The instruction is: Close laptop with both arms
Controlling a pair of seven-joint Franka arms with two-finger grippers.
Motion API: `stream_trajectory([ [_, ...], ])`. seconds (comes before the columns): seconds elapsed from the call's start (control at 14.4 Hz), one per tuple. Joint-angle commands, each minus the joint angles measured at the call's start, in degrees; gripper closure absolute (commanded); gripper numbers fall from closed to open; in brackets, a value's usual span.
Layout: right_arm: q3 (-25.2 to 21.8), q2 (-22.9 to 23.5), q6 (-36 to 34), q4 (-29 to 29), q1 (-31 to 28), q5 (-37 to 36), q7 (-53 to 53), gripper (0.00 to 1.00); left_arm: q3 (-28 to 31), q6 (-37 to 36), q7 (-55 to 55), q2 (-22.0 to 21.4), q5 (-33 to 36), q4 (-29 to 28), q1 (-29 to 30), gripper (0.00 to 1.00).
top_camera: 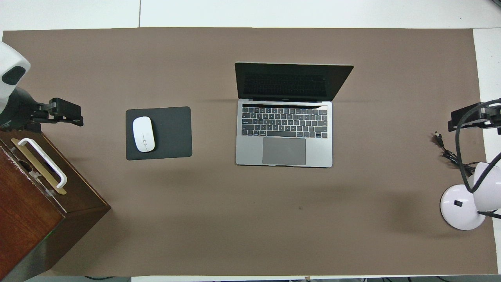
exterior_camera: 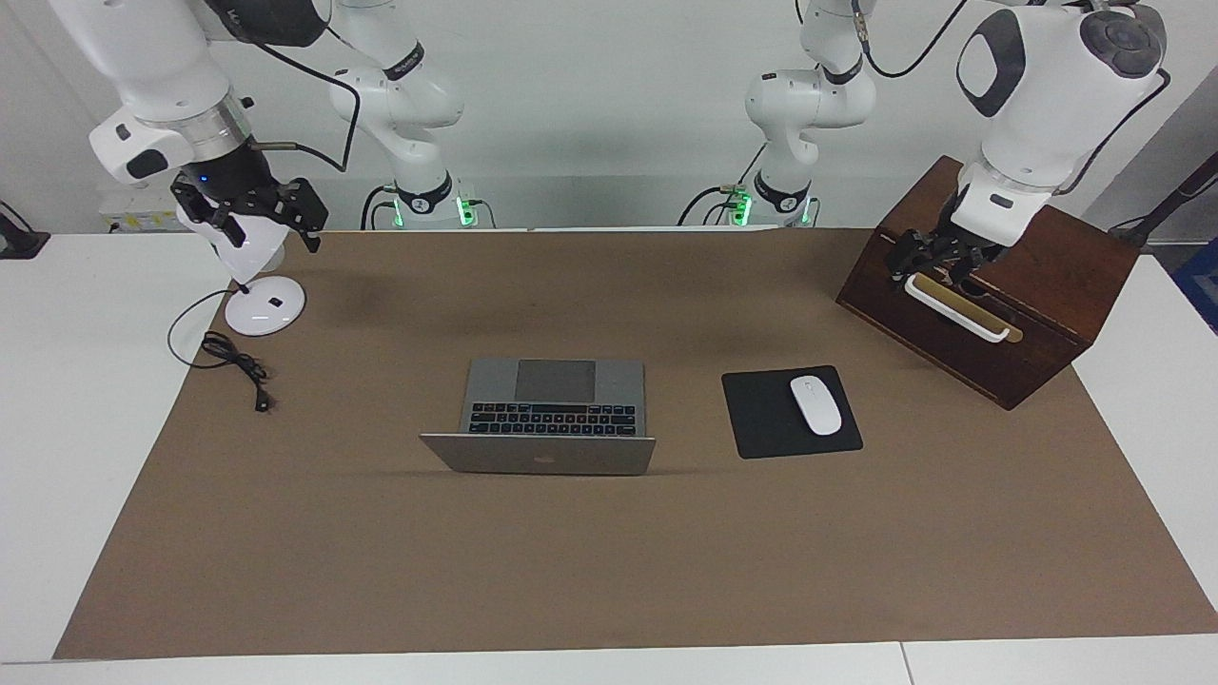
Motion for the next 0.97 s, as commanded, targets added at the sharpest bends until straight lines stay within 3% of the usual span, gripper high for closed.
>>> stream_trajectory([
  [0.0,0.77,0.57,-0.27,0.84,-0.99,-0.48,1.05,0.00,0.56,0.36,0.47,0.45,0.97,0.32,-0.68,0.00],
  [0.62,0.77,0.57,-0.19,0.84,-0.99,-0.48,0.96,0.00,0.65,-2.46,-2.95,0.01,0.80,-0.03,-0.68,0.01],
  [0.83,0.77,0.83,0.16,1.11,-0.99,-0.48,0.88,0.00,0.30,-2.11,-4.44,-0.08,0.62,-0.03,-0.68,0.36],
  [0.9,0.69,1.01,0.95,1.37,-0.99,-0.48,0.61,0.00,0.03,-1.76,-5.50,-0.34,0.53,-0.12,-0.68,0.43],
])
